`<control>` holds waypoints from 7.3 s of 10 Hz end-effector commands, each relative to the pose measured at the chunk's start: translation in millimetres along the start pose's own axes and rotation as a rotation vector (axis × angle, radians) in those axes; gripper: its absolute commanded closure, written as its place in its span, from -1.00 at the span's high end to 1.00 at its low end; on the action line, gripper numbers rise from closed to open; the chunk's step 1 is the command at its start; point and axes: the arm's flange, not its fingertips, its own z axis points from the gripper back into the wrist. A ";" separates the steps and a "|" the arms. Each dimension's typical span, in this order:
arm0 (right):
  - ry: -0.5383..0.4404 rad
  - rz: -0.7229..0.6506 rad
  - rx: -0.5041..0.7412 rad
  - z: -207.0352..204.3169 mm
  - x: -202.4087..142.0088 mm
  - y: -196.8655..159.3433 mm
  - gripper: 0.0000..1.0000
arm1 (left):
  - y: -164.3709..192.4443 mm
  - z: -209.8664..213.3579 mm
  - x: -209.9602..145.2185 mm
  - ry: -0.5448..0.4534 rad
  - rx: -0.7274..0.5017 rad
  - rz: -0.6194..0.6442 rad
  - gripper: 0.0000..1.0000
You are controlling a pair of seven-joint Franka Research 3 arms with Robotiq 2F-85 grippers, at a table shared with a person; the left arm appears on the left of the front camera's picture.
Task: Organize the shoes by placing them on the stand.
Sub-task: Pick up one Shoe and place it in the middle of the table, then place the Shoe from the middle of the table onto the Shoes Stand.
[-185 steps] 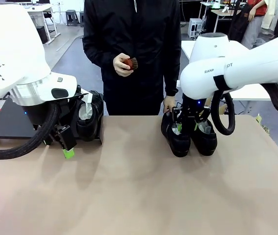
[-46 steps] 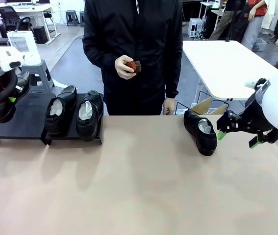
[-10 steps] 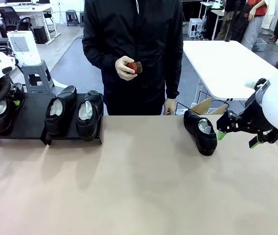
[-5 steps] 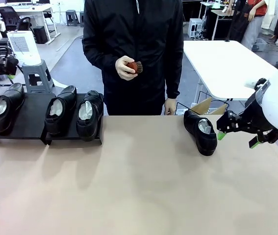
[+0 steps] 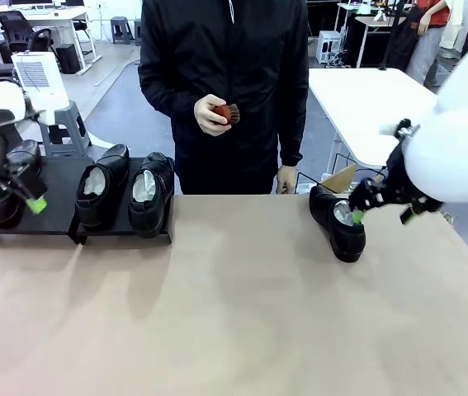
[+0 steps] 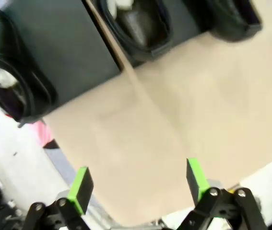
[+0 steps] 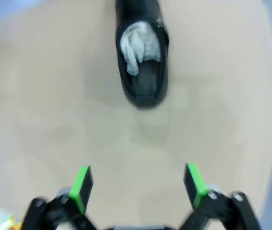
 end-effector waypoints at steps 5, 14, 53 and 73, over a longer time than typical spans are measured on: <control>-0.024 0.041 -0.055 -24.7 38.5 20.0 1.00 | 2.0 -2.2 0.4 0.033 -0.009 -0.028 1.00; 0.177 0.085 -0.135 -123.2 124.4 73.7 1.00 | 2.0 -2.2 0.4 0.033 -0.009 -0.028 1.00; 0.346 -0.030 -0.122 -67.4 -106.8 256.5 -1.00 | 2.0 -2.2 0.4 0.033 -0.009 -0.028 1.00; 0.338 0.054 -0.083 -68.1 -112.2 267.2 1.00 | 2.0 -2.2 0.4 0.033 -0.009 -0.028 1.00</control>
